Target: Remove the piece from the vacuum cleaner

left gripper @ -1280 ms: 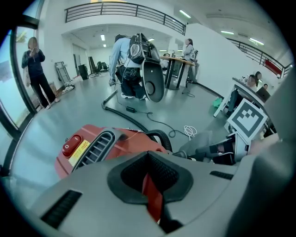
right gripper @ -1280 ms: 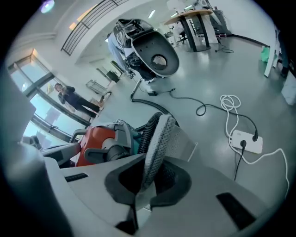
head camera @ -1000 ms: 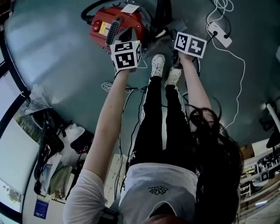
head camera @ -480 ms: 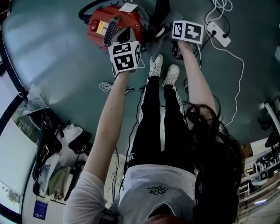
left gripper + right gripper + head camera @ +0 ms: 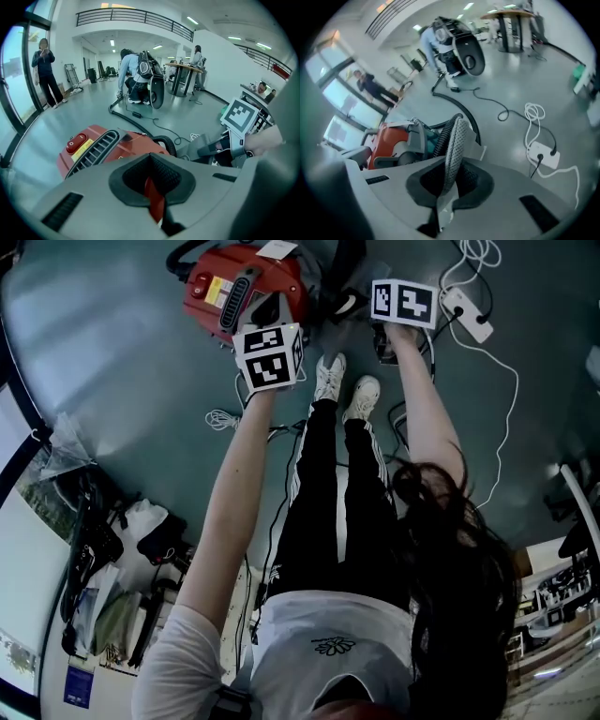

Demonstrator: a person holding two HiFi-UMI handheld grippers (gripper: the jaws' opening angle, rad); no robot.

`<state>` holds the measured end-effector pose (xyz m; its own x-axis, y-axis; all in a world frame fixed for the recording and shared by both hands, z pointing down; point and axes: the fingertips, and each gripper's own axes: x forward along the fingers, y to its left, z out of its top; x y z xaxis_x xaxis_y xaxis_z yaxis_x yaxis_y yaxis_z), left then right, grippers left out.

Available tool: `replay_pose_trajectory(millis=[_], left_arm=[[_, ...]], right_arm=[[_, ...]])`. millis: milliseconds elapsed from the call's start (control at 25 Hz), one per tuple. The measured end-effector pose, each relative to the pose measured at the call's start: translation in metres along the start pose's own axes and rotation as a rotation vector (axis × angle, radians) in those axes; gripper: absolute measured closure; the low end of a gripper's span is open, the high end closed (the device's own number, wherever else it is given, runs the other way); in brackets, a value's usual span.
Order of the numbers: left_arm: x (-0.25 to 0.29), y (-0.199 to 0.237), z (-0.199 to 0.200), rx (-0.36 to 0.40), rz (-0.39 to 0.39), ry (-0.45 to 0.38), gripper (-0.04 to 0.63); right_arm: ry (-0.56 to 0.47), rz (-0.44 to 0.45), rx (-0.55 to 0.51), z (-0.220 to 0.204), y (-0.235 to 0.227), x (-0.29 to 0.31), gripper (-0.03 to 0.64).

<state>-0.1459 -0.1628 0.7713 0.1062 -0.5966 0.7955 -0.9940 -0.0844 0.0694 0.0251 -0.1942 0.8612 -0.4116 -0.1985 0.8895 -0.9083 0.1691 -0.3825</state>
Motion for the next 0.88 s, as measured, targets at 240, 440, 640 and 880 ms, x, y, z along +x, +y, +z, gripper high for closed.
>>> replay_pose_trajectory(millis=[240,440,640,880], left_arm=[[0.0,-0.001,0.001,0.017,-0.007,0.0,0.589],[0.001,-0.002,0.001,0.052,-0.005,-0.013,0.59],[0.0,-0.002,0.0,0.055,-0.003,-0.016,0.591],[-0.001,-0.002,0.002,0.068,-0.002,-0.025,0.591]], right_arm=[[-0.035,0.01,0.089,-0.022,-0.007,-0.002,0.594],[-0.072,0.03,0.192,-0.037,-0.005,-0.013,0.594],[-0.082,0.033,0.242,-0.048,-0.007,-0.018,0.594],[-0.09,0.029,0.265,-0.058,-0.008,-0.024,0.594]])
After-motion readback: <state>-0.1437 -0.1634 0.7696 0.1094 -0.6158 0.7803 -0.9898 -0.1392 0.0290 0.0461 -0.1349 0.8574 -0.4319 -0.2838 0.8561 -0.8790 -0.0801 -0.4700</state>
